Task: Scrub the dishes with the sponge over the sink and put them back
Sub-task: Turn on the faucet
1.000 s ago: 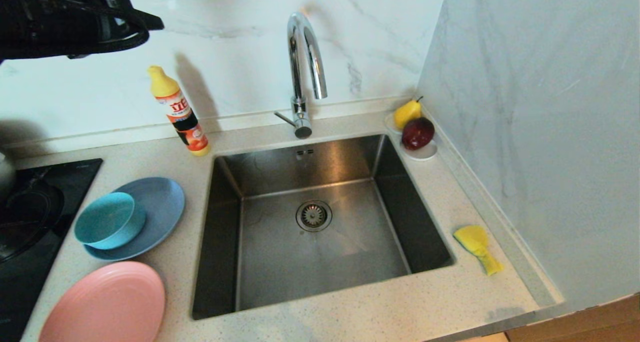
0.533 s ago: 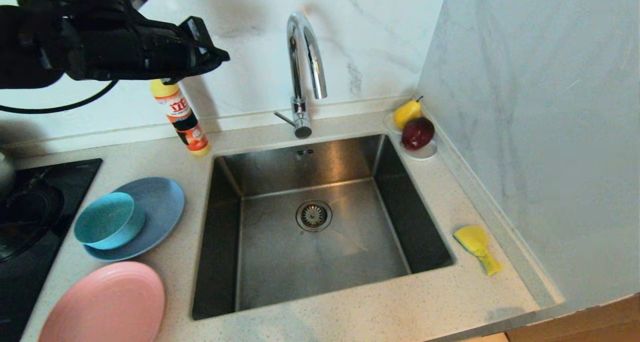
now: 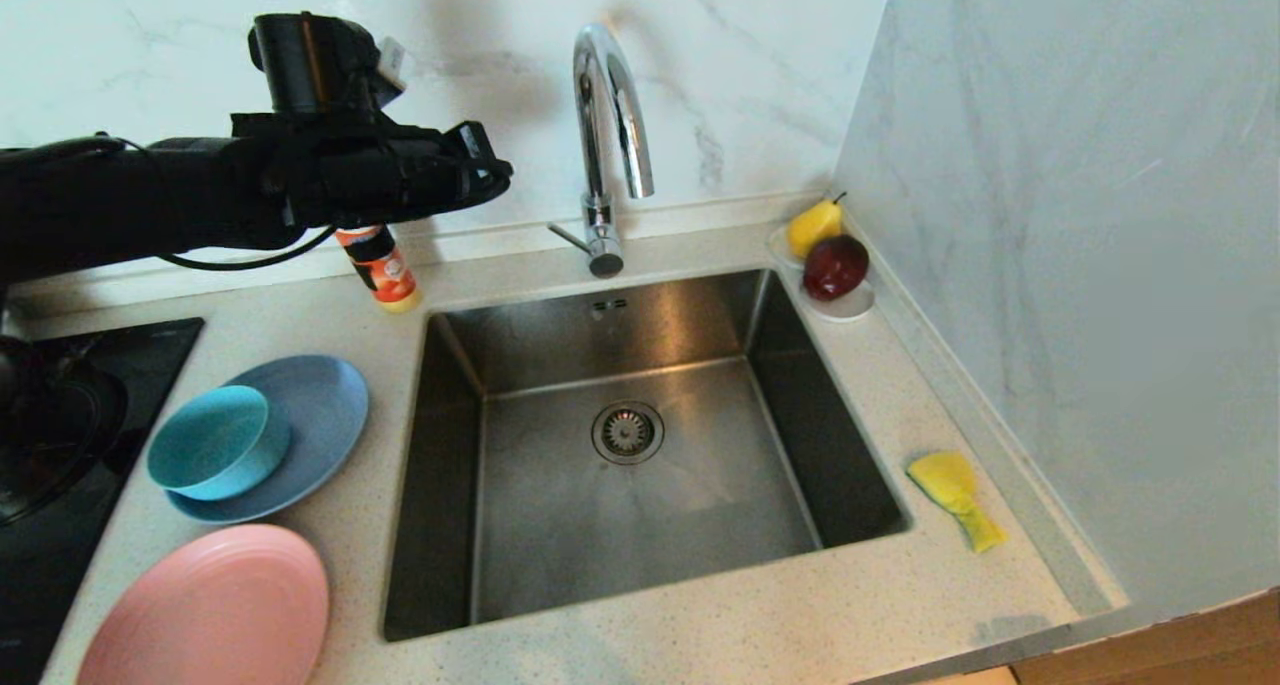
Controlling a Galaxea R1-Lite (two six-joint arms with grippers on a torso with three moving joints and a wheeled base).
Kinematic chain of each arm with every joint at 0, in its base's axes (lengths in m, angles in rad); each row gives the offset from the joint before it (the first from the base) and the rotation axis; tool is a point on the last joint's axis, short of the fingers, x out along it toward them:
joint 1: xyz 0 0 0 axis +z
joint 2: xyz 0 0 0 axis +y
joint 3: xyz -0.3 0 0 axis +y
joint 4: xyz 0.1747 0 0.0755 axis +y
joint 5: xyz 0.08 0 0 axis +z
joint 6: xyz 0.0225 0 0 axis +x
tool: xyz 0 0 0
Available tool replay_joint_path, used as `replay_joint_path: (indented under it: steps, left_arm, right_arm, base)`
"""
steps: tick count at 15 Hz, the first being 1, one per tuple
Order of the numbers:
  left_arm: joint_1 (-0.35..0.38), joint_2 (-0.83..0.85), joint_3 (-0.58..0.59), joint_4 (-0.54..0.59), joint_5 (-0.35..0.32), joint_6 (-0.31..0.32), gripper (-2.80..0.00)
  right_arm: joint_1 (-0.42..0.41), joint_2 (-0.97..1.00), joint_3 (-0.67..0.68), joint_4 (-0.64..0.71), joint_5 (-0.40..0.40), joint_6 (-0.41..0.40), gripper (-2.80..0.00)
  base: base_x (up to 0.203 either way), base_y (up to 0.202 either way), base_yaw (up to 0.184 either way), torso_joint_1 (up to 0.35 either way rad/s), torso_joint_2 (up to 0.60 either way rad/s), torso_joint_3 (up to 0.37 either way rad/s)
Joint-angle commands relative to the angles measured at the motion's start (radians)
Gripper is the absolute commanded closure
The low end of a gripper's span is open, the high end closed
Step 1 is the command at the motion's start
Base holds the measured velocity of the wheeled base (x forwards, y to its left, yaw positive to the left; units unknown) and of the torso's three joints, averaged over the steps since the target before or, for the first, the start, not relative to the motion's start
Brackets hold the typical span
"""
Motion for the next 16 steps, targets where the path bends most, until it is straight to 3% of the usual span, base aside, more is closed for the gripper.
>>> replay_joint_path:
  steps: [1, 16]
  left_arm:
    - [-0.001, 0.061, 0.000, -0.033, -0.010, -0.002, 0.00]
    - [-0.005, 0.193, -0.005, -0.212, -0.021, -0.002, 0.00]
  right_arm:
    - [0.000, 0.000, 0.000, 0.000, 0.000, 0.000, 0.00]
    - [0.000, 0.000, 0.000, 0.000, 0.000, 0.000, 0.00]
  base:
    - [0.000, 0.000, 0.000, 0.000, 0.00, 0.000]
    - [0.000, 0.000, 0.000, 0.000, 0.00, 0.000]
